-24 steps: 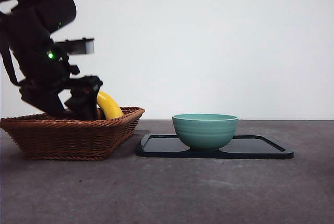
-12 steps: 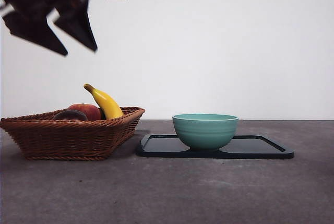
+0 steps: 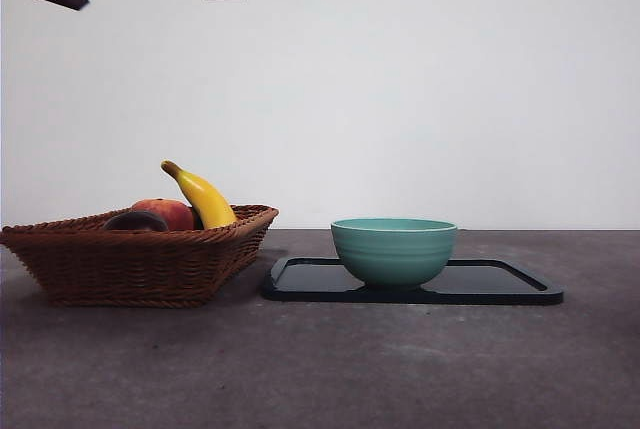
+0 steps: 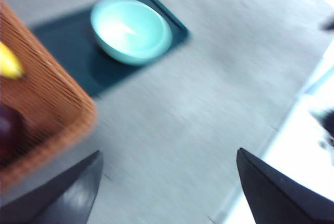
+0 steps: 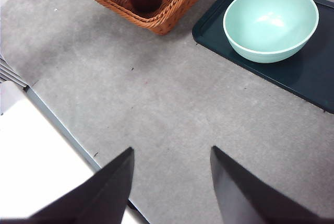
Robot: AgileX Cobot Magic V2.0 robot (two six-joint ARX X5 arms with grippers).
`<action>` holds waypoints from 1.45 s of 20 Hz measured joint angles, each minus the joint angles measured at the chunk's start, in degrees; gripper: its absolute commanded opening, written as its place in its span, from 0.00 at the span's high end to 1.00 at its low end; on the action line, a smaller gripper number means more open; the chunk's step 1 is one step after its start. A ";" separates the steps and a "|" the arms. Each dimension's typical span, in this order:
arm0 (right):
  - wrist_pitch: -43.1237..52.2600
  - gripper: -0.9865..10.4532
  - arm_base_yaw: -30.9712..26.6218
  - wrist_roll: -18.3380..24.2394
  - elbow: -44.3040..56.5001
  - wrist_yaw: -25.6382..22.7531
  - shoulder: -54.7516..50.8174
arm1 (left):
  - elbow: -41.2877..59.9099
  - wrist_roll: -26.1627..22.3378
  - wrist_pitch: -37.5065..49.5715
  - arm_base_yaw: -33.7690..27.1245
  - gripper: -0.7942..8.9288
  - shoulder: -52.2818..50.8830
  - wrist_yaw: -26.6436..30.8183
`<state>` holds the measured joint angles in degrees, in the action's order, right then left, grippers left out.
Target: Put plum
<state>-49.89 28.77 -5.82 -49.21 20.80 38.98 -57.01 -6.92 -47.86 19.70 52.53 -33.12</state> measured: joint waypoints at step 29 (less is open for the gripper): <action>7.76 0.71 -6.60 -9.57 -15.54 -7.34 24.63 | 0.00 -0.28 -5.14 0.04 0.50 -1.09 -0.04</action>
<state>-42.13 22.17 -15.40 -64.75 13.45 63.61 -57.01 -7.20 -52.99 19.75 51.44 -33.17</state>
